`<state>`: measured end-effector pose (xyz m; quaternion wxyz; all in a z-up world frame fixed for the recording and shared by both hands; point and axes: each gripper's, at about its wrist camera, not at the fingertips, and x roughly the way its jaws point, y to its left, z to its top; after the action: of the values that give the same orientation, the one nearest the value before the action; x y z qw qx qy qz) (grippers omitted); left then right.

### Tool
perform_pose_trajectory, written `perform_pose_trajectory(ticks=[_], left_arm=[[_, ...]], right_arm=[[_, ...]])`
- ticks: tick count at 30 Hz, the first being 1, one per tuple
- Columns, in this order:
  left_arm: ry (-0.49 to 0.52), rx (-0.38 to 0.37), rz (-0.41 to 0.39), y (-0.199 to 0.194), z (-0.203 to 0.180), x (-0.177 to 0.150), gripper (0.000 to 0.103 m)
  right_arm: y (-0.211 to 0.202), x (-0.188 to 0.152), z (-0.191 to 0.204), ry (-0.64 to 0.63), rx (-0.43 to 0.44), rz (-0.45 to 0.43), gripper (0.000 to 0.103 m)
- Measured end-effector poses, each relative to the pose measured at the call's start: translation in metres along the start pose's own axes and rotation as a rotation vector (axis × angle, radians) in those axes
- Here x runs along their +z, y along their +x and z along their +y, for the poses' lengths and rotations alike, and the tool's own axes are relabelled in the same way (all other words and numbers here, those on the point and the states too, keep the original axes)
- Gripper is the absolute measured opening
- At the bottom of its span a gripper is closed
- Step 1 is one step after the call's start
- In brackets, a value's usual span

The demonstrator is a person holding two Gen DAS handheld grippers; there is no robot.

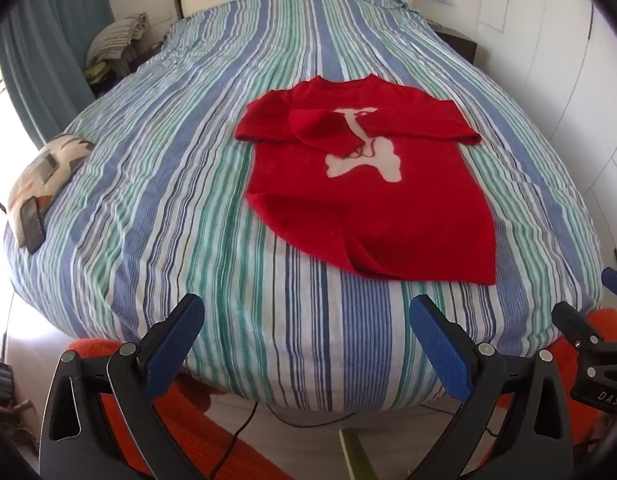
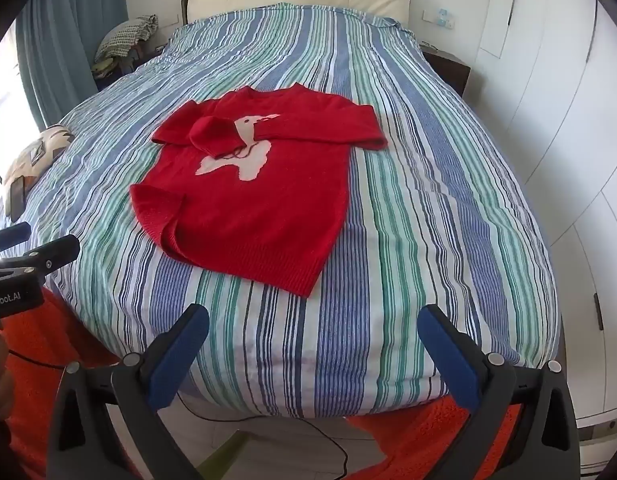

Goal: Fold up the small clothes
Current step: 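Move both grippers toward the red rabbit sweater on the bed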

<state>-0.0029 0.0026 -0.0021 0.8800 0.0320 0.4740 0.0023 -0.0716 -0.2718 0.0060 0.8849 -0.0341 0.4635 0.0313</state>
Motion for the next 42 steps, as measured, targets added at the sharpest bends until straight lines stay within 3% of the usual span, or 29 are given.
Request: perform_pose_trajectory(ticks=[5, 16, 23, 42], left_arm=[[-0.002, 0.020, 0.009, 0.007, 0.001, 0.000, 0.102], [-0.011, 0.026, -0.012, 0.018, 0.011, -0.006, 0.102], [-0.055, -0.070, 0.034, 0.030, 0.017, -0.007, 0.102], [-0.045, -0.007, 0.046, 0.037, 0.021, -0.012, 0.102]], right_arm=[[0.001, 0.001, -0.001, -0.010, -0.015, 0.006, 0.103], [0.002, 0.004, -0.001, -0.023, -0.150, -0.001, 0.103], [0.005, 0.003, -0.004, -0.019, -0.167, 0.005, 0.103], [0.014, 0.002, -0.002, -0.022, -0.181, 0.023, 0.103]])
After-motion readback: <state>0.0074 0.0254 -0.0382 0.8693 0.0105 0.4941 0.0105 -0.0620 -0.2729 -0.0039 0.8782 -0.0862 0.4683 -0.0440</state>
